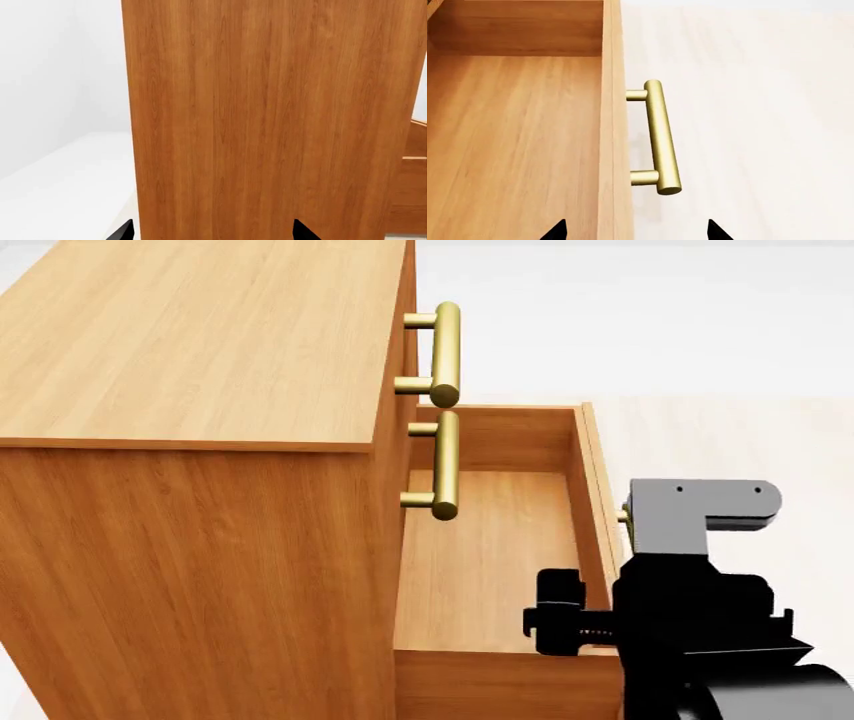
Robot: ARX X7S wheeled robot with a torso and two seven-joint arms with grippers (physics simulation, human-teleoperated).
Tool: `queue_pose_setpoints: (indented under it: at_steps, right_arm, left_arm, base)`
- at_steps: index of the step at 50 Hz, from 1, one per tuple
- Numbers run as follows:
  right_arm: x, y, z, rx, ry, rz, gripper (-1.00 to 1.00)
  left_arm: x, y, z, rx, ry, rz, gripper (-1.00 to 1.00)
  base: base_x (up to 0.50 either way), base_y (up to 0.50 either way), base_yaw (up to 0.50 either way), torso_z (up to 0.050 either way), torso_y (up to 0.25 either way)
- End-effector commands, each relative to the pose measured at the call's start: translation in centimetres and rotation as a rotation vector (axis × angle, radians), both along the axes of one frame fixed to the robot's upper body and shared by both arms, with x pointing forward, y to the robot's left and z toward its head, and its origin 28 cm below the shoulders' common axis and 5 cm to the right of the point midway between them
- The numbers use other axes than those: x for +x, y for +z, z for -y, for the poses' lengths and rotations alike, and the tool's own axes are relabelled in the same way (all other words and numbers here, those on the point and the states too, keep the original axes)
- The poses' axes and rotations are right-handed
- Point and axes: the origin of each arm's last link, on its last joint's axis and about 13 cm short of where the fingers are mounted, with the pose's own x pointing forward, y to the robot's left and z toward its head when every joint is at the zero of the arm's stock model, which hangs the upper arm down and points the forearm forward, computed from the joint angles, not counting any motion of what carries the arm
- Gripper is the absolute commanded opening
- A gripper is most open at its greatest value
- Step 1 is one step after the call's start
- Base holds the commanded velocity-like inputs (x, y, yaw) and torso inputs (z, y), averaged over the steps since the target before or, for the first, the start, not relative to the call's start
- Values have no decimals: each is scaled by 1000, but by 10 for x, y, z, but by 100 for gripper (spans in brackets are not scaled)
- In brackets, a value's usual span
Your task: Put the bowl in the bottom drawer of the cabinet and close it.
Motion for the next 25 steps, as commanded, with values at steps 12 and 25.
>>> queue_pose_setpoints:
  at_steps: [12,25]
  right_arm:
    - [8,-11,8,-19,-68,-40,100]
    - [11,-17,16,-31,-113,-43,100]
  left_arm:
    - [0,1,0,-2,-1,1,100]
    - [0,0,0,-1,-1,1,100]
  base:
    - [0,0,0,0,0]
    - [0,0,0,0,0]
